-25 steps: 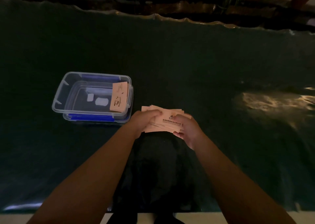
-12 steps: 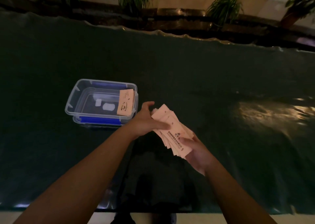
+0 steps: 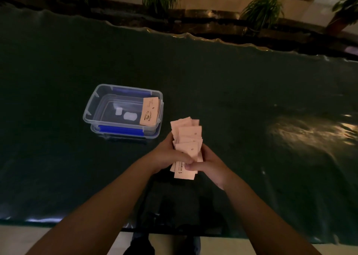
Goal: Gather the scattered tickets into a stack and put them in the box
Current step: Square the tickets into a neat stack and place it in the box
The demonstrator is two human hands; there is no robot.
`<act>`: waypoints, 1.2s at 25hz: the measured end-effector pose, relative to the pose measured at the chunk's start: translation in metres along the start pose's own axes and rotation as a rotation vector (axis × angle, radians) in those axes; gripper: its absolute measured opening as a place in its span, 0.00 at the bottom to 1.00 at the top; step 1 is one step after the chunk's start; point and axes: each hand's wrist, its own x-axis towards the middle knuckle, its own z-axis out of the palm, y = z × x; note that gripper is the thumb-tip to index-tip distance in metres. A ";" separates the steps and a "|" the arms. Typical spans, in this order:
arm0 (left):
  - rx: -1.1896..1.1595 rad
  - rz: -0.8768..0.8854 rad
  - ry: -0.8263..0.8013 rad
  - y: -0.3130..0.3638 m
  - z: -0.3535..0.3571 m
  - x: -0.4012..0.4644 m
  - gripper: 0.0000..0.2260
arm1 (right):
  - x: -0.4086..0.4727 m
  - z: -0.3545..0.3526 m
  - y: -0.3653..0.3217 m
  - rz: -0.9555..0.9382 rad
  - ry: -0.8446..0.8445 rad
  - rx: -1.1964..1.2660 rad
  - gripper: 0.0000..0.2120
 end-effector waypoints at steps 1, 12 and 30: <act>0.052 0.020 -0.027 0.001 -0.004 0.000 0.46 | 0.003 0.002 -0.001 -0.021 0.018 -0.048 0.40; 0.334 0.200 0.033 -0.026 -0.008 0.007 0.51 | 0.013 0.022 -0.006 -0.141 0.116 -0.282 0.48; 0.387 0.188 0.136 -0.051 -0.003 0.012 0.42 | 0.016 0.044 -0.007 -0.089 0.108 -0.436 0.63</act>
